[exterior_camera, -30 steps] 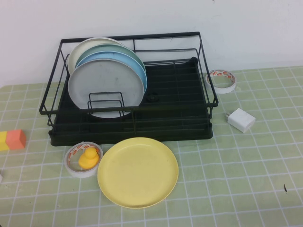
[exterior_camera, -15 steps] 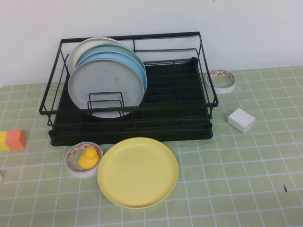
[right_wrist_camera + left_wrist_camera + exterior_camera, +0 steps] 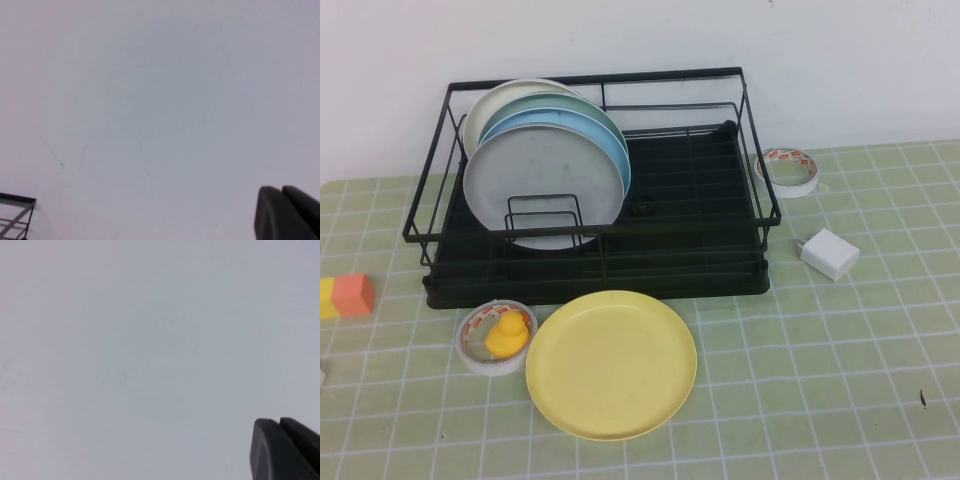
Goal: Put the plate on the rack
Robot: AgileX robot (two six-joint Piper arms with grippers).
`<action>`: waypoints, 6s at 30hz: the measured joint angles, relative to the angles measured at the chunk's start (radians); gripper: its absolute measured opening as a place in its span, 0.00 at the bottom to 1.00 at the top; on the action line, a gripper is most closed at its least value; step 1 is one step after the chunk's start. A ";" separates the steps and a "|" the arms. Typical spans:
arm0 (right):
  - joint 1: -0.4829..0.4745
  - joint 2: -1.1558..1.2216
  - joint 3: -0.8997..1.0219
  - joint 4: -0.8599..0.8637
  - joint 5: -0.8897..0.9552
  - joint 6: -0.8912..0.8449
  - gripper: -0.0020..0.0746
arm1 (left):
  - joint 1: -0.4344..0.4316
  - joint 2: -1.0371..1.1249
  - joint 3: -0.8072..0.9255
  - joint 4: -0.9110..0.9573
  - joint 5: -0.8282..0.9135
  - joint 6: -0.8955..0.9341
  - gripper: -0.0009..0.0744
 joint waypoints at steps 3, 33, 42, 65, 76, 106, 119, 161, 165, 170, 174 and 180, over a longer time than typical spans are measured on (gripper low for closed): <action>0.000 0.000 0.000 0.000 -0.024 0.016 0.02 | 0.000 0.000 0.000 0.000 -0.031 0.000 0.01; 0.000 0.524 -0.540 0.253 1.000 0.129 0.02 | 0.000 0.280 -0.529 -0.119 1.115 -0.068 0.01; 0.000 0.746 -0.540 0.279 0.912 0.129 0.02 | 0.000 0.309 -0.529 -0.100 1.122 -0.073 0.01; 0.487 1.683 -0.932 1.151 0.806 -0.621 0.09 | 0.000 0.506 -0.515 -0.105 1.312 -0.092 0.01; 0.550 1.968 -1.154 1.066 0.763 -0.509 0.48 | 0.000 0.506 -0.402 -0.105 1.166 -0.122 0.01; 0.550 2.079 -1.211 1.012 0.799 -0.447 0.04 | 0.000 0.506 -0.400 -0.141 1.155 -0.127 0.01; 0.737 1.864 -1.209 1.000 0.848 -0.451 0.04 | 0.000 0.506 -0.400 -0.413 1.201 -0.100 0.69; 0.751 1.774 -1.207 1.095 0.816 -0.587 0.04 | 0.000 0.506 -0.400 -0.538 1.141 0.010 0.75; 0.751 1.774 -1.207 1.268 0.842 -0.743 0.04 | 0.000 0.507 -0.400 -0.524 1.110 0.012 0.75; 0.751 1.774 -1.207 1.479 0.873 -0.977 0.04 | 0.000 0.529 -0.400 -0.518 1.104 0.036 0.67; 0.751 1.774 -1.207 1.521 0.864 -1.091 0.04 | 0.000 0.538 -0.400 -0.518 1.104 0.073 0.41; 0.749 1.774 -1.202 1.542 0.823 -1.164 0.13 | 0.000 0.538 -0.409 -0.536 1.091 0.259 0.14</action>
